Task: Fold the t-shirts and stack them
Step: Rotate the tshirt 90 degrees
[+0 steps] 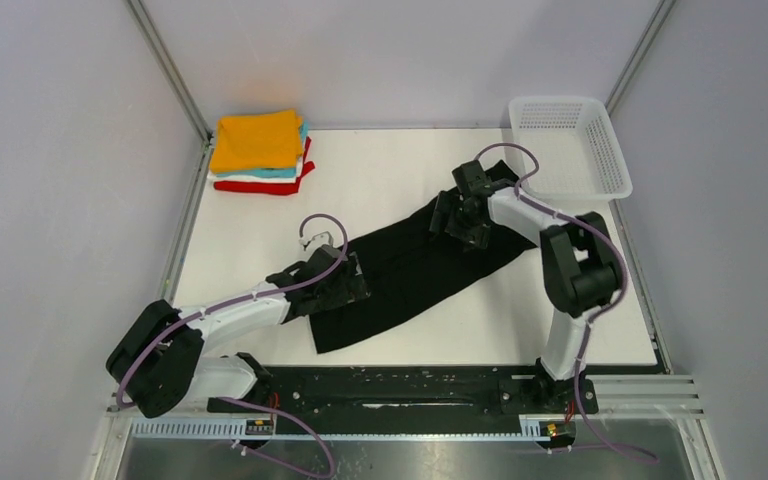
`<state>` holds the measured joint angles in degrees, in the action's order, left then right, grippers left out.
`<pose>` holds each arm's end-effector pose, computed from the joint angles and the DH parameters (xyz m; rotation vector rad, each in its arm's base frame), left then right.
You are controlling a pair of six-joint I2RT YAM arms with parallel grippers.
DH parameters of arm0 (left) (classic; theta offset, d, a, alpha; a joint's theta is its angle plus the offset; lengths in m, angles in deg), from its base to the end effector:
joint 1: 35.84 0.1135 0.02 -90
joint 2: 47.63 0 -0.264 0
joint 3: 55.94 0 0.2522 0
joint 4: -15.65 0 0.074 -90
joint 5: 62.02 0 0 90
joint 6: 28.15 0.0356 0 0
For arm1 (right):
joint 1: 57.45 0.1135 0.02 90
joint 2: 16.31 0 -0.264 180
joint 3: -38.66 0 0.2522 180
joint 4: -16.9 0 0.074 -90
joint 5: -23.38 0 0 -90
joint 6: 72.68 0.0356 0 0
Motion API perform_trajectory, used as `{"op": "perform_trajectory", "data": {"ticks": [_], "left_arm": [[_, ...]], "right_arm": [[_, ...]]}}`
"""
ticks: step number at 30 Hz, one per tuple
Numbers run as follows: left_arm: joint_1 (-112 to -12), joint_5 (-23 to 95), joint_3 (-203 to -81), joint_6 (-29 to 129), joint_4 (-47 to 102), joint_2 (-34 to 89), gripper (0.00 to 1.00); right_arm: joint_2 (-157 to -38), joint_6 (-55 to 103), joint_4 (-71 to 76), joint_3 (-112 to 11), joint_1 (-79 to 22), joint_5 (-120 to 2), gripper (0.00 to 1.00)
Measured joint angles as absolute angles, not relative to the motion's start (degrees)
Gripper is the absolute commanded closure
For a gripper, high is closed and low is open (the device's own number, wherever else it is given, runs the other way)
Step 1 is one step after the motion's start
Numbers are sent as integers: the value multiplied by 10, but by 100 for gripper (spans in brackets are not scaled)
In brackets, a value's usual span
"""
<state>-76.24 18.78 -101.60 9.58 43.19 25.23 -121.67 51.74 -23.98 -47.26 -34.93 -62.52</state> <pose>0.1785 -0.1444 0.1614 -0.3309 2.5477 -0.4477 0.3519 0.1486 0.1890 0.2533 2.6763 0.4241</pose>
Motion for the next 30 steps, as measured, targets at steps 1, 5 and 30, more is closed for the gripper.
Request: {"op": "perform_trajectory", "data": {"ticks": [1, 5, 30], "left_arm": [[-764, 193, -1012, 95, 421, 252, 1], [-784, 228, -1002, 81, 385, 252, 1], [-970, 427, -1200, 109, 364, 473, 1]], "right_arm": [[-1244, 519, -242, -492, -355, -625, 1], [-1331, 523, -280, -588, -369, -611, 1], [-1691, 393, -465, -1223, -346, -490, 1]]}}
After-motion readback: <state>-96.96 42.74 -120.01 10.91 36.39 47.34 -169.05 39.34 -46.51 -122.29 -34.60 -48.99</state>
